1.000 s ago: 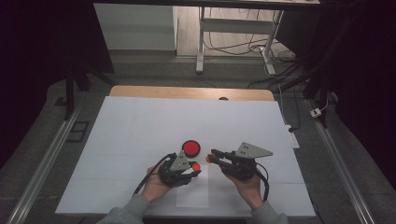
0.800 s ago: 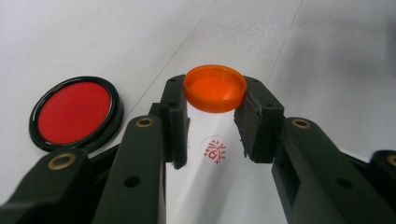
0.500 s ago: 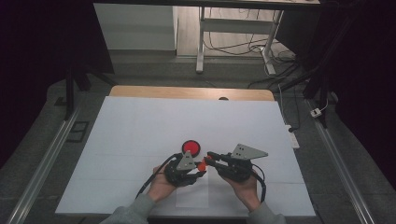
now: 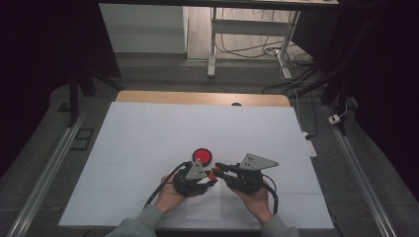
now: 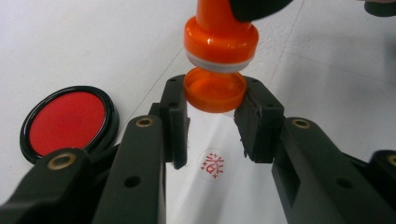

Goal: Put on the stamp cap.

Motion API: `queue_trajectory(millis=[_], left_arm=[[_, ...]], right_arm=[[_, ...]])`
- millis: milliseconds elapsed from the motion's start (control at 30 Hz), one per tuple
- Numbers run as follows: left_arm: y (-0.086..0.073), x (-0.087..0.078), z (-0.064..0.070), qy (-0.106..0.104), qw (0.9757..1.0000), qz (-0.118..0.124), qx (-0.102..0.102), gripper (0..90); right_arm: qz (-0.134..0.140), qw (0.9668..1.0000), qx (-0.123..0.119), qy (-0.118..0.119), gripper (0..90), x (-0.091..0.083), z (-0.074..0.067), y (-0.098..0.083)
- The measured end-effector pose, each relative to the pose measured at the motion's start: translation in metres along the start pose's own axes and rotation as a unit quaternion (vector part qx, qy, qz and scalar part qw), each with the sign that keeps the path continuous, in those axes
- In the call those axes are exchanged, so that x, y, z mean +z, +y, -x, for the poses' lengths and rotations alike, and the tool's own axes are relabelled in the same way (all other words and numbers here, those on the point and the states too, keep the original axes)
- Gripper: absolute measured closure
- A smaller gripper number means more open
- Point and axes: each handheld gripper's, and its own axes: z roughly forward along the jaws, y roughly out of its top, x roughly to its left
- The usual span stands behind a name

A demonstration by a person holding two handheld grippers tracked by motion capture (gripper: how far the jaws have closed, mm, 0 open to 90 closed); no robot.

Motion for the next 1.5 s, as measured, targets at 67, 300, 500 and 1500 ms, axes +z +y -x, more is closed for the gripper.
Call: queue_trajectory(millis=[67, 300, 500, 1500], left_arm=[[0.0001, -0.0004, -0.0001, 0.001, 1.0000, 0.001, 0.000, 65.2], [0.0001, -0.0004, 0.0001, 0.000, 1.0000, 0.001, 0.000, 65.3], [0.0003, -0.0010, 0.0005, 0.001, 1.0000, 0.004, 0.000, 65.3], [0.0008, -0.0024, 0.0015, 0.003, 0.9999, 0.012, 0.003, 65.2]], right_arm=[[-0.001, 1.0000, 0.000, 0.000, 73.2, 0.0004, 0.0001, -0.0004], [-0.001, 1.0000, 0.000, 0.000, 73.2, 0.0004, 0.0006, -0.0009], [-0.004, 1.0000, -0.001, 0.001, 73.2, 0.0025, -0.0003, -0.0021], [-0.006, 1.0000, 0.002, 0.003, 73.2, 0.0040, 0.0001, -0.0042]])
